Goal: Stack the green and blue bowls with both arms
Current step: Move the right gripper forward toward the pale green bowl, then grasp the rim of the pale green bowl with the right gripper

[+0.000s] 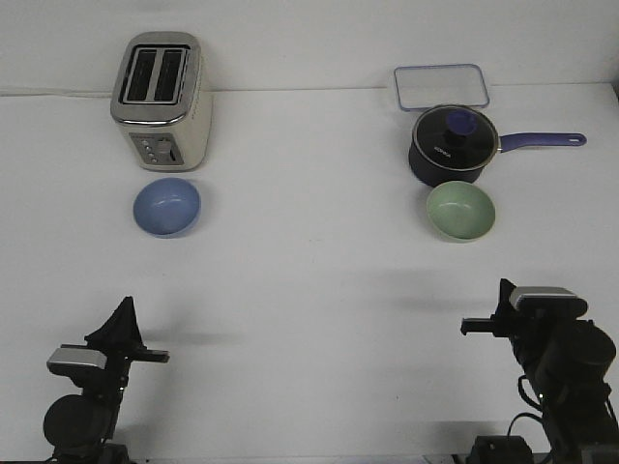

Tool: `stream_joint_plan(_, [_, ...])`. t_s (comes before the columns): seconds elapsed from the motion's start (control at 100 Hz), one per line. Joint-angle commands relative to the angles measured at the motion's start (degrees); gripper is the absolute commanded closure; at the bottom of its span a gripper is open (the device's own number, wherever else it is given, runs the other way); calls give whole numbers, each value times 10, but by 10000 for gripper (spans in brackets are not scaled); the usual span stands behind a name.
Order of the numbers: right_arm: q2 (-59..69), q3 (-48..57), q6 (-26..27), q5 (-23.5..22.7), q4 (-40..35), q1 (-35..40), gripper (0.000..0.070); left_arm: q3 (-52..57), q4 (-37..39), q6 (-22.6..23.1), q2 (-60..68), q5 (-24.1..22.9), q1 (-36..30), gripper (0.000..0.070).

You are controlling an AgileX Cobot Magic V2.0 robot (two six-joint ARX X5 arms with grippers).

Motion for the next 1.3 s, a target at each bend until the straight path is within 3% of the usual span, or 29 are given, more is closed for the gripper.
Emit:
stream_joint_plan(0.0, [29, 21, -3, 0, -7, 0, 700, -11, 7, -2, -1, -1, 0, 688])
stream_joint_plan(0.33, [81, 26, 4, 1, -15, 0, 680, -11, 7, -2, -1, -1, 0, 688])
stream_joint_plan(0.38, [83, 26, 4, 0, -19, 0, 601, -11, 7, -1, -1, -1, 0, 688])
stream_joint_plan(0.49, [83, 26, 4, 0, -28, 0, 323, -11, 7, -2, -1, -1, 0, 688])
stream_joint_plan(0.55, [83, 26, 4, 1, -28, 0, 253, -11, 7, -2, -1, -1, 0, 688])
stream_joint_plan(0.79, [136, 54, 19, 7, -12, -2, 253, -11, 7, -2, -1, -1, 0, 688])
stream_joint_plan(1.29, [514, 254, -10, 14, 63, -68, 254, -11, 7, -2, -1, -1, 0, 688])
